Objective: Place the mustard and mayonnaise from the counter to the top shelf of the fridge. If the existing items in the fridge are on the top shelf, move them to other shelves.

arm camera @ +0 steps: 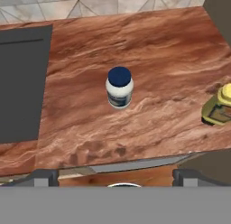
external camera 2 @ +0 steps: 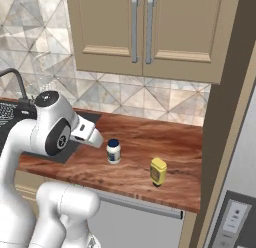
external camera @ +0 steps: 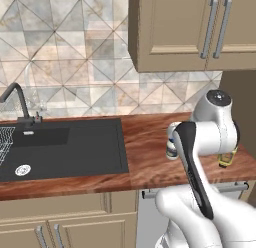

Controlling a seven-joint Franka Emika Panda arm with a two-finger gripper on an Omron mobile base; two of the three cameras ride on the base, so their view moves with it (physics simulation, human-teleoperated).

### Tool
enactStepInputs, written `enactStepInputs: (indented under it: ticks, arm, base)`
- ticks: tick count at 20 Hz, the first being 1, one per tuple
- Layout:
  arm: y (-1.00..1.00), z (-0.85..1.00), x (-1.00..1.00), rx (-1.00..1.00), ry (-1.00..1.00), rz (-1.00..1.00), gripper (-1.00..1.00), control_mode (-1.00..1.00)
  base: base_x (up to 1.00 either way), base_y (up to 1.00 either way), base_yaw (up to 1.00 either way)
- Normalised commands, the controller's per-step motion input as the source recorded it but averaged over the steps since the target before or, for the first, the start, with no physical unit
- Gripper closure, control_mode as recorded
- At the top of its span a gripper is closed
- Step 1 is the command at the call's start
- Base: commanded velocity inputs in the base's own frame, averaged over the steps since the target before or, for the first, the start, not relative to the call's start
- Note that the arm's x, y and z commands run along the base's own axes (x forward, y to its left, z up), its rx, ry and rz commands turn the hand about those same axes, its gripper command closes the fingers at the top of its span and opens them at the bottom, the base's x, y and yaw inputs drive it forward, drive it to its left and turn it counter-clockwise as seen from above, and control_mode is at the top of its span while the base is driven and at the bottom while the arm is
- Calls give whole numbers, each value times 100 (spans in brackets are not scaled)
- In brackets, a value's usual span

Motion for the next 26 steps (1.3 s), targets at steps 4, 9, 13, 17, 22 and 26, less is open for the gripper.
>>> enactStepInputs:
  ticks: [4,9,13,17,22,26]
  arm:
    - [-20,-36,54,0,0,0,-100,-100]
    - [-19,-24,35,0,0,0,-100,-100]
    - [-5,-19,33,0,0,0,-100,-100]
    - [-5,-33,36,0,0,0,-100,-100]
    - [-2,-33,37,0,0,0,-100,-100]
    - [-11,-29,43,0,0,0,-100,-100]
  base:
    - [0,0,0]
    - [0,0,0]
    - [0,0,0]
    - [0,0,0]
    - [0,0,0]
    - [0,0,0]
